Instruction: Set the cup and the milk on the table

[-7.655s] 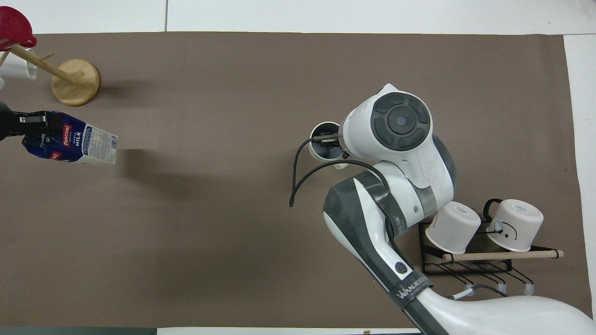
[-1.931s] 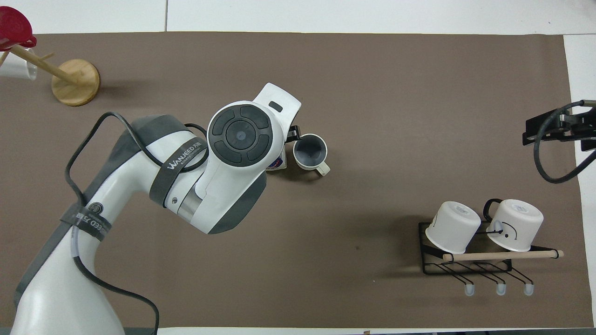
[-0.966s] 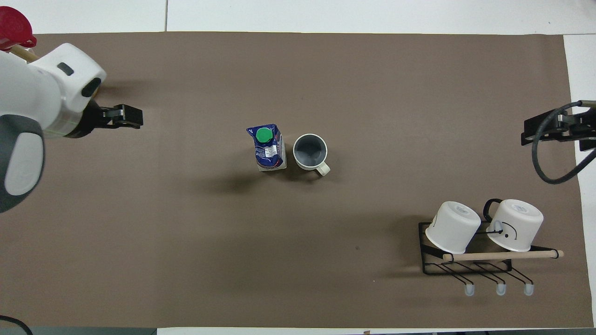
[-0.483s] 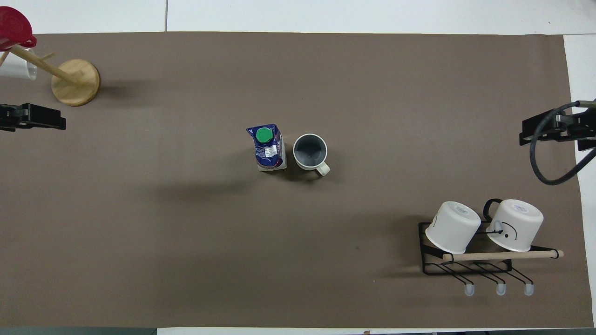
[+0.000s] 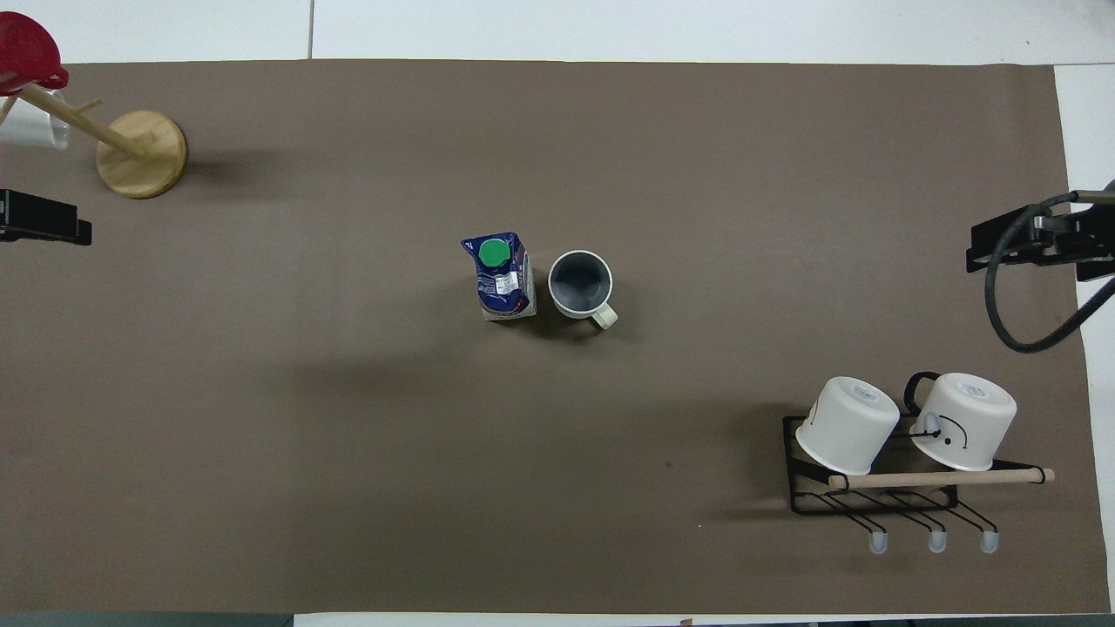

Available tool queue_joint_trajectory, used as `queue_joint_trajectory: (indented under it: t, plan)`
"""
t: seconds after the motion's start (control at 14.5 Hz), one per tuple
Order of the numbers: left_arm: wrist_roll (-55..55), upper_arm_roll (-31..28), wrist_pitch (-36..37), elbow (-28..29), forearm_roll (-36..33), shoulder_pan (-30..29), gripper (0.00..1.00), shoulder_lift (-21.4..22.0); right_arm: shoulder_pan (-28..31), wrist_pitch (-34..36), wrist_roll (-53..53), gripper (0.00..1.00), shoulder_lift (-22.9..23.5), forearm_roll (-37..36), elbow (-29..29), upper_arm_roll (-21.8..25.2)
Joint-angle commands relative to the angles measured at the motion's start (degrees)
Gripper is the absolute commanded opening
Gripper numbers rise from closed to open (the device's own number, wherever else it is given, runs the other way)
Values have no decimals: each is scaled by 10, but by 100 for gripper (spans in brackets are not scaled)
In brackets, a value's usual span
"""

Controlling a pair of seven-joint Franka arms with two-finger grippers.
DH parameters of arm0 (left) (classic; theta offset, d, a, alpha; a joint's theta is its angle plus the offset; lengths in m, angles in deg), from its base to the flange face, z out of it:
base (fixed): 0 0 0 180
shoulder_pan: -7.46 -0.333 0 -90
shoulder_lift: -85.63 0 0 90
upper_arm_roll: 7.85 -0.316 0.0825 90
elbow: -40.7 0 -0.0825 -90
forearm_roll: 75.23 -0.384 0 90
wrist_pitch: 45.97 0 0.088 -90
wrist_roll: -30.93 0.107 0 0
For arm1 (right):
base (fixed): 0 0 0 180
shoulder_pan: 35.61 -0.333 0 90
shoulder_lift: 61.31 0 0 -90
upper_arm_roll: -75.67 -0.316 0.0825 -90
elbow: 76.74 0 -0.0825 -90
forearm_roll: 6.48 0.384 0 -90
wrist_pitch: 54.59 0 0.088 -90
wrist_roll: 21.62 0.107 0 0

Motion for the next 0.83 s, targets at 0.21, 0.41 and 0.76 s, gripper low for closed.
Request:
queue_joint_trajectory:
  t: [0.21, 0.41, 0.76]
  plan:
    - [-22, 4, 34, -6, 4, 3, 100, -2, 2, -11, 8, 100, -7, 5, -10, -4]
    - [-71, 7, 42, -5, 3, 3, 100, 6, 1, -11, 8, 100, -9, 6, -16, -4]
    - [-57, 9, 58, -11, -11, 4, 100, 3, 2, -11, 7, 100, -8, 5, -15, -4]
